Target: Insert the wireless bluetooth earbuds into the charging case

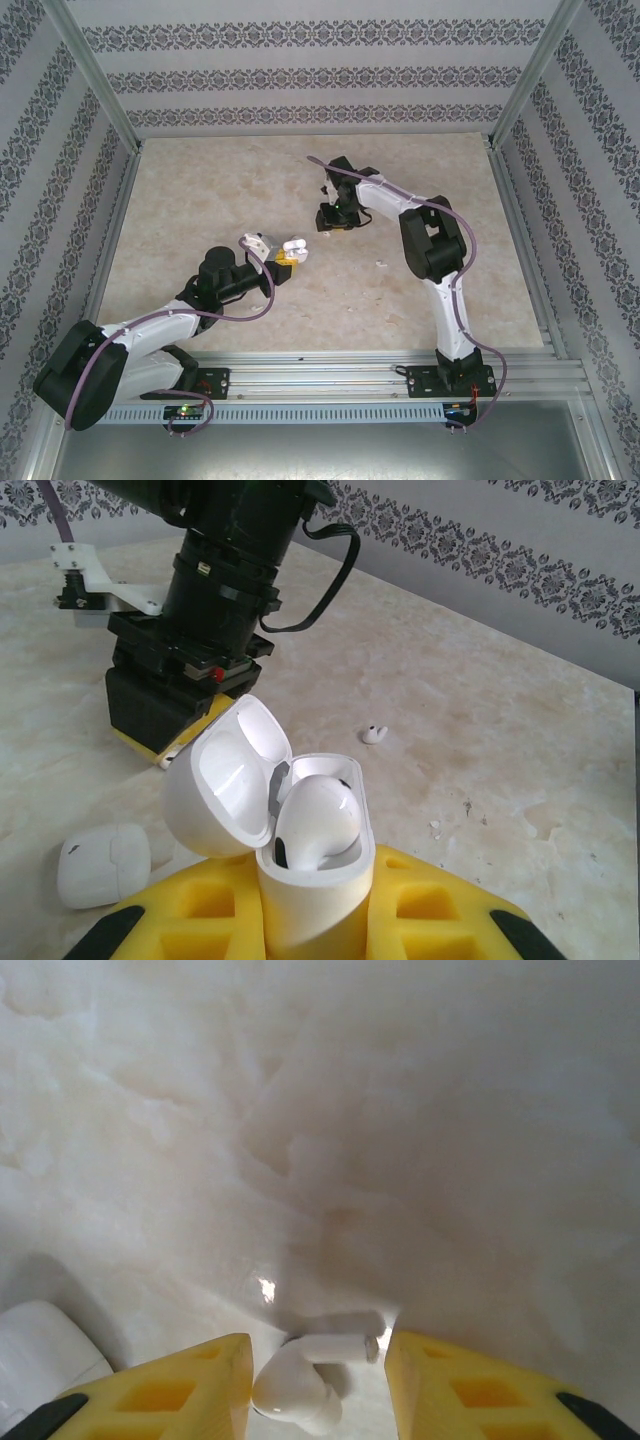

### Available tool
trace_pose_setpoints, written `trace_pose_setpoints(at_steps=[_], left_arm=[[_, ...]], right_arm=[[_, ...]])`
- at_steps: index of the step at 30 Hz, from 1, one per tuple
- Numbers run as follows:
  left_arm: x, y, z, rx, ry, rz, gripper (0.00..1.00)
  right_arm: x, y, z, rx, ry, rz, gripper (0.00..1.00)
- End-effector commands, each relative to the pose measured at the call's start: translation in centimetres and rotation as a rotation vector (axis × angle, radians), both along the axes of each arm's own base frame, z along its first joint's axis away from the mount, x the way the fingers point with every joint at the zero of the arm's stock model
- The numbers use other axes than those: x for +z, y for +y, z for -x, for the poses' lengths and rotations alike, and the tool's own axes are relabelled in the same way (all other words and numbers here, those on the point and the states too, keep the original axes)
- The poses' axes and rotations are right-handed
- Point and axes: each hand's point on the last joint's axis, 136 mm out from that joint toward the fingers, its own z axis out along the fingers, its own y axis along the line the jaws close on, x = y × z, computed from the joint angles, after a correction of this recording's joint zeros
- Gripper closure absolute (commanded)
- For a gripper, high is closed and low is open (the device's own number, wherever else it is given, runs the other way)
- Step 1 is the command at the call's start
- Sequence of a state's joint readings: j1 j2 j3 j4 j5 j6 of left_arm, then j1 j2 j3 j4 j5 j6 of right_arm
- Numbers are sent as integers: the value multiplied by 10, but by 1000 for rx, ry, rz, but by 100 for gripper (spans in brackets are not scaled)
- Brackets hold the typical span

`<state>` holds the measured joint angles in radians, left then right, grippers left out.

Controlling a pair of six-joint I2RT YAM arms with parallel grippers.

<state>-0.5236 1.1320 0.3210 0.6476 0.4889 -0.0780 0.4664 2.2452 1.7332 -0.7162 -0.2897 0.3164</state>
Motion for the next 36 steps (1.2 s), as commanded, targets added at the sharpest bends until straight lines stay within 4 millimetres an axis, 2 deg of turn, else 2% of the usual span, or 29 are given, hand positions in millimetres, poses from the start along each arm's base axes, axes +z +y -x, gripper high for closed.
trace_pose_setpoints(at_steps=[1, 8, 12, 15, 22, 28, 36], left_arm=[[21, -5, -2, -19, -56, 18, 100], [22, -5, -3, -19, -52, 23, 100], [22, -6, -4, -19, -49, 26, 100], [24, -7, -4, -24, -51, 29, 100], [24, -6, -3, -25, -50, 30, 100], [21, -4, 1, -21, -44, 31, 100], [20, -1, 4, -22, -49, 13, 100]], right_arm=[[-13, -21, 37, -36, 129, 60, 59], [-3, -21, 61, -51, 131, 51, 59], [9, -9, 75, -35, 123, 31, 58], [21, 0, 77, -18, 109, 11, 58], [41, 9, 60, -80, 70, -4, 58], [38, 31, 46, -129, 69, -27, 59], [32, 50, 15, -186, 17, -16, 60]])
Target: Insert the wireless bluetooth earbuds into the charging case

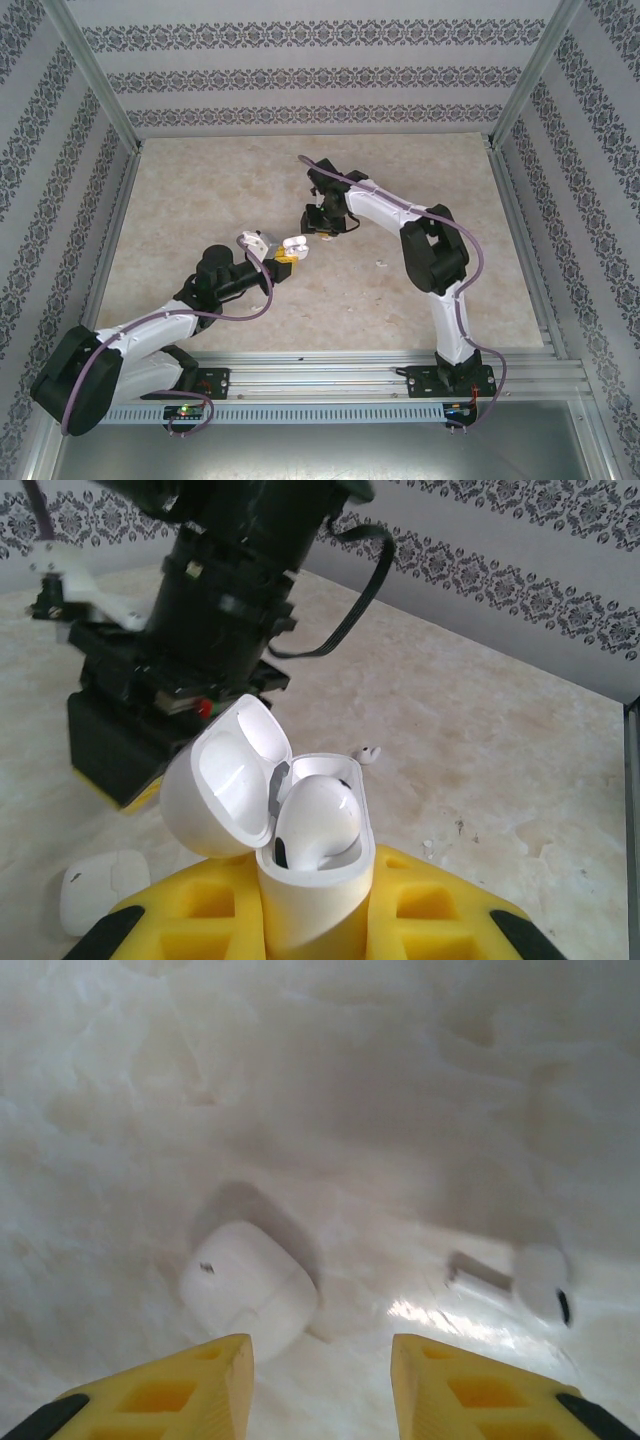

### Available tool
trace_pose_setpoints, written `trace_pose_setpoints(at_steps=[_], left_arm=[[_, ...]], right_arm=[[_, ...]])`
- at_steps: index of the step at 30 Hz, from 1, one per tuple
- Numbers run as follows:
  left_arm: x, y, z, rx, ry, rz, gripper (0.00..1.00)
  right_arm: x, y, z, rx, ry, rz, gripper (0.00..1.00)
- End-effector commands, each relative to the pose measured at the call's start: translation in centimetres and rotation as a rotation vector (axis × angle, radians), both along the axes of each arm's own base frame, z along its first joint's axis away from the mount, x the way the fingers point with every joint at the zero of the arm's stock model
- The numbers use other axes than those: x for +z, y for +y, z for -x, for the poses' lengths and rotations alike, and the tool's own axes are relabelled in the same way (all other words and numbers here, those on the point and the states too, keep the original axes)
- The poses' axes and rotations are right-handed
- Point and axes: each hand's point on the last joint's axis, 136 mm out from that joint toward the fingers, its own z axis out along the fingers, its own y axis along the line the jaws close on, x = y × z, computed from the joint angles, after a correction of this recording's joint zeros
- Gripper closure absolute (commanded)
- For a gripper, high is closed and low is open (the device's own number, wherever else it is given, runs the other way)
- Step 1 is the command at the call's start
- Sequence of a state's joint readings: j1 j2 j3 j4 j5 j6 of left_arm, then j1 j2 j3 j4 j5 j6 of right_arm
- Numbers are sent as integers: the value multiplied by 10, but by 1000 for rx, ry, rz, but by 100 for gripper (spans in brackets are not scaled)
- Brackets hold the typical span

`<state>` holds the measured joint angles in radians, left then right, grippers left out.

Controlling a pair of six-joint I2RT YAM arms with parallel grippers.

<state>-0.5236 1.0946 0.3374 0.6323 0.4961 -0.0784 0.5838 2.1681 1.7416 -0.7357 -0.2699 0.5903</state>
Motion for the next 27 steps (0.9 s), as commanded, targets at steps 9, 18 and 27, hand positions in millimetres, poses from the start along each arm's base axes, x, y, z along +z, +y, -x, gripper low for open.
trace_pose_setpoints(at_steps=[9, 18, 27], left_arm=[[-1, 5, 9, -3, -15, -14, 100], [0, 9, 11, 5, -31, -35, 100], [3, 8, 11, -1, -31, -26, 100]], right_arm=[[-28, -3, -19, -5, -18, 179, 60], [-46, -7, 2, 38, 11, 245, 60], [-41, -17, 23, 65, -11, 293, 61]])
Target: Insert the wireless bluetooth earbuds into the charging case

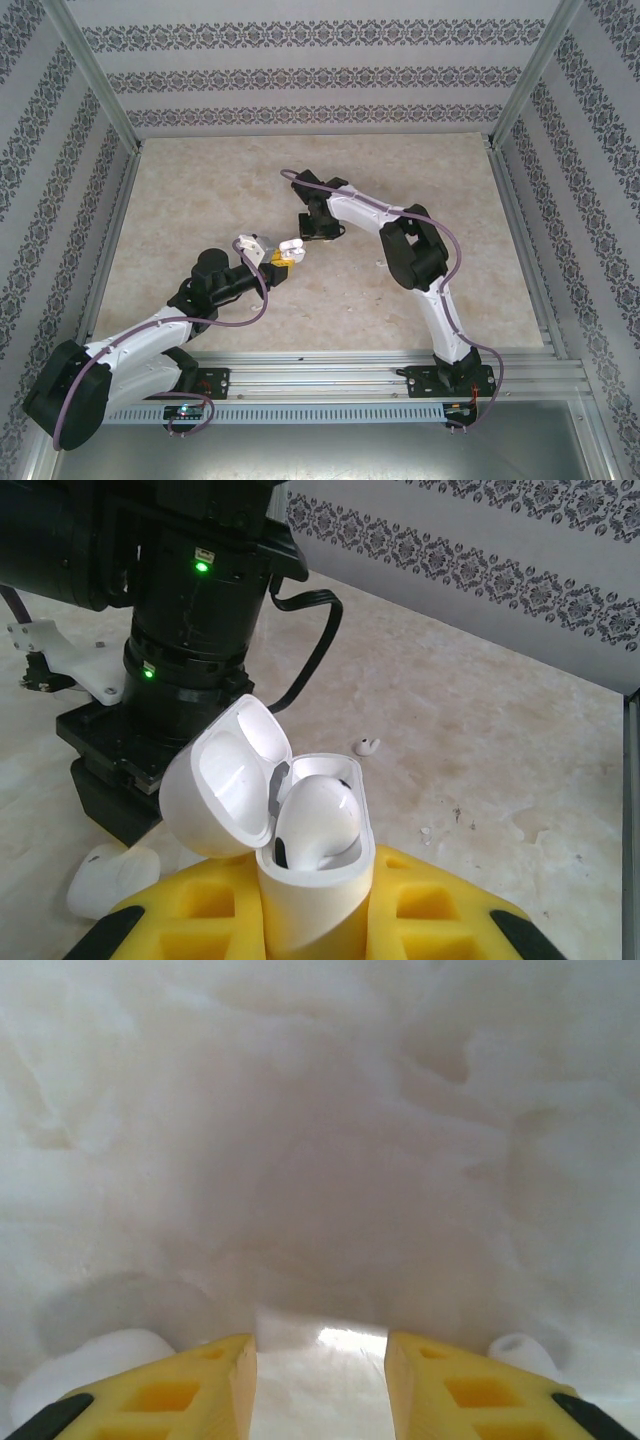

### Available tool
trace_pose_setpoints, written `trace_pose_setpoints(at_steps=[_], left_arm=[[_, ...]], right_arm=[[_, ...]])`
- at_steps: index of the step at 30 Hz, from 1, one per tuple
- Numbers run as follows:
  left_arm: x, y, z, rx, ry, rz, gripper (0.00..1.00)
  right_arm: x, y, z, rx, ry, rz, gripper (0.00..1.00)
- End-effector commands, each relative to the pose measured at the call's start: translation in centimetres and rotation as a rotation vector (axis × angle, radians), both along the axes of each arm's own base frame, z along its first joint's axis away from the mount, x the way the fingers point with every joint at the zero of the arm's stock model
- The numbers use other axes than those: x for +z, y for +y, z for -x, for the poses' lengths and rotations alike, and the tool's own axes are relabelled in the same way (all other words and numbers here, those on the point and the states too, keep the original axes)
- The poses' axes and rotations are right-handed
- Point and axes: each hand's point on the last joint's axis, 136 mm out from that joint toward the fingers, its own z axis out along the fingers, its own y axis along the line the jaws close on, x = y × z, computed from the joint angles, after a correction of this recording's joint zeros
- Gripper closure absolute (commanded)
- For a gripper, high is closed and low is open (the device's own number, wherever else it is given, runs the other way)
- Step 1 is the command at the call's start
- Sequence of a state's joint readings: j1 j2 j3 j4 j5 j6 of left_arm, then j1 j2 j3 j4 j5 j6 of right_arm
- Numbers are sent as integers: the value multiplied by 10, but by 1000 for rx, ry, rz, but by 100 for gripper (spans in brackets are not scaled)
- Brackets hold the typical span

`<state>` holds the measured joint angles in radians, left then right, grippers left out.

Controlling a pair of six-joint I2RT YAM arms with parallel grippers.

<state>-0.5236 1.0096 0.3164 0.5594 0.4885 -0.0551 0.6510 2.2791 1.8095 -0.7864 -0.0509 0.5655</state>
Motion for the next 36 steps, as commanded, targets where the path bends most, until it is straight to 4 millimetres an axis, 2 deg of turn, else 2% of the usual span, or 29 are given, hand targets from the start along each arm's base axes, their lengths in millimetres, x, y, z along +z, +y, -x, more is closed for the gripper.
trace_pose_setpoints(at_steps=[1, 7, 15, 19, 26, 30, 36], left_arm=[[2, 1, 2, -4, -17, -6, 100], [2, 0, 2, -8, -15, -4, 100], [6, -2, 1, -10, -15, 8, 100], [7, -2, 1, -12, -16, 7, 100], [8, -9, 1, -45, 3, 34, 100], [0, -22, 6, -135, 48, 46, 100], [-2, -38, 7, -223, 94, 112, 100]], right_arm=[[-1, -17, 26, 27, 44, 71, 61], [11, -29, 37, 27, 29, 85, 61], [69, -10, 32, 49, -51, -33, 61], [81, -20, 24, 15, -59, -51, 61], [59, -48, 17, -66, 9, -2, 57], [44, -49, 15, -87, 36, 3, 57], [29, -44, 9, -94, 60, 6, 57]])
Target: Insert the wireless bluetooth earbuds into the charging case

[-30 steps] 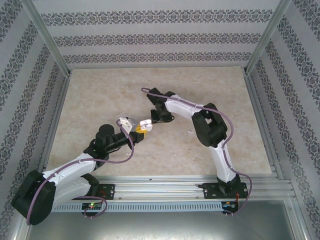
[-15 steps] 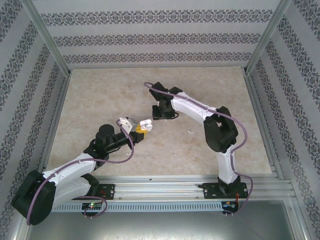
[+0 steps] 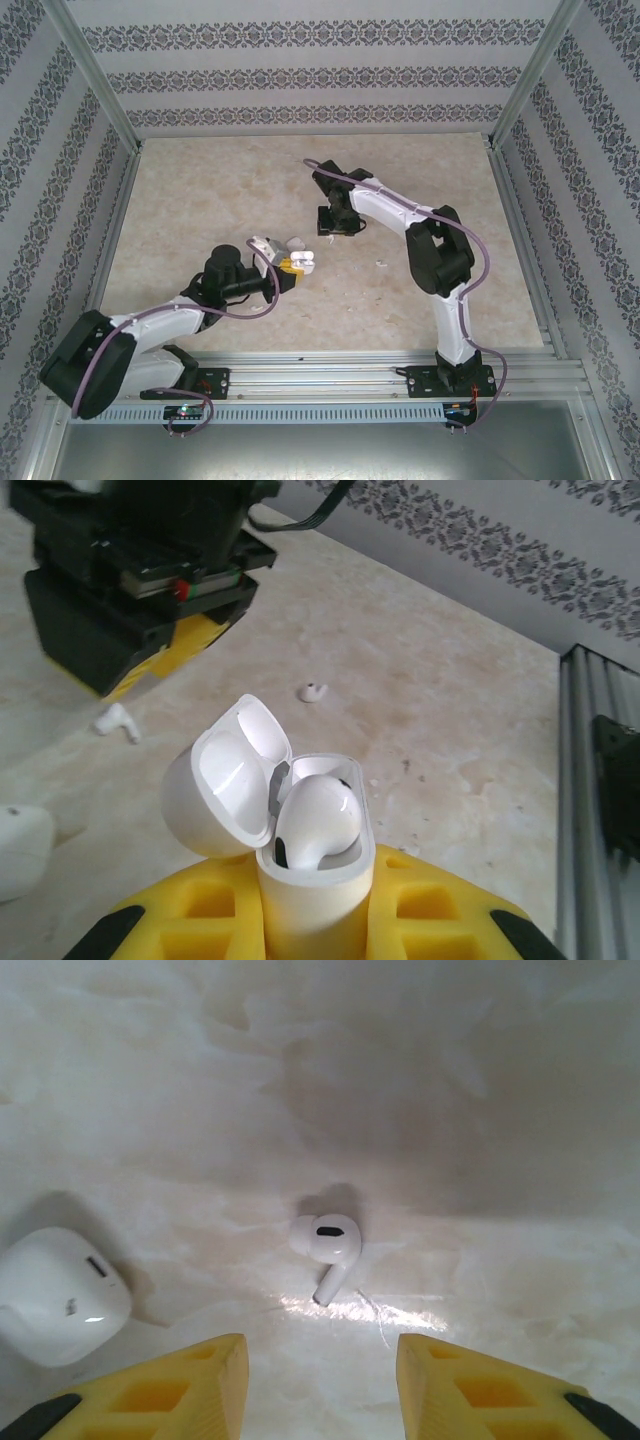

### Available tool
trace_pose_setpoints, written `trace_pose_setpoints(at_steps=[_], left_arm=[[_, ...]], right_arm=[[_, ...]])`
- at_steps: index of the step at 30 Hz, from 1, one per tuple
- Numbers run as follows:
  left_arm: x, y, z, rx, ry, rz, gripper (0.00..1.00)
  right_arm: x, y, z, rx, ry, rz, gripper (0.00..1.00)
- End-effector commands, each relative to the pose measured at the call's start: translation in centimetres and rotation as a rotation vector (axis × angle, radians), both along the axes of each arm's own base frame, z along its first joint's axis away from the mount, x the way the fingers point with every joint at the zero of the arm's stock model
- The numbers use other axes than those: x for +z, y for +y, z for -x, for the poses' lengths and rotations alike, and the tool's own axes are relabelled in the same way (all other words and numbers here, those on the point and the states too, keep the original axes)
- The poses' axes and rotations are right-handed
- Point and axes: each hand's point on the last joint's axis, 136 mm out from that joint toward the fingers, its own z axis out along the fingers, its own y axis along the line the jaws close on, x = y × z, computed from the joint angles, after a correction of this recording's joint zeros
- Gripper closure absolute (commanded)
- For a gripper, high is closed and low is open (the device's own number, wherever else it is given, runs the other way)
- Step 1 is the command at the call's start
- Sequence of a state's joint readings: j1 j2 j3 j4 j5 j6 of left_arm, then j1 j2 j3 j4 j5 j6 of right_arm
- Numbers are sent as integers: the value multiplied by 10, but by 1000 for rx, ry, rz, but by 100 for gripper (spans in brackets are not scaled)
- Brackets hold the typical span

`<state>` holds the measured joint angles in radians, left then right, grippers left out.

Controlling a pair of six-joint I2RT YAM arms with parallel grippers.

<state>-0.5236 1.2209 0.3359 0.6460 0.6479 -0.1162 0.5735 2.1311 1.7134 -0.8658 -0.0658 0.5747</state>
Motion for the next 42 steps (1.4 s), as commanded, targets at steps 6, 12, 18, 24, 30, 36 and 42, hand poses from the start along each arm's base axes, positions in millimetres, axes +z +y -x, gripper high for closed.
trace_pose_setpoints(at_steps=[6, 12, 18, 24, 30, 36, 42], left_arm=[[32, -18, 0, -97, -53, 112, 100], [28, -17, 2, -101, -51, 94, 100], [26, -17, 1, -103, -53, 80, 100], [25, -17, 1, -105, -51, 68, 100], [28, -17, 2, -106, -54, 66, 100], [26, -14, 6, -99, -62, 69, 100], [31, -14, 6, -103, -72, 78, 100]], right_arm=[[-18, 5, -5, -7, 45, 20, 57], [-28, 7, -9, 3, 60, 33, 57], [-34, 10, -13, 10, 68, 40, 58], [-39, 8, -15, 22, 73, 64, 63], [-40, 7, -12, 37, 79, 68, 70], [-29, 8, -8, 75, 60, 81, 75], [-12, 9, -4, 102, 8, 78, 78]])
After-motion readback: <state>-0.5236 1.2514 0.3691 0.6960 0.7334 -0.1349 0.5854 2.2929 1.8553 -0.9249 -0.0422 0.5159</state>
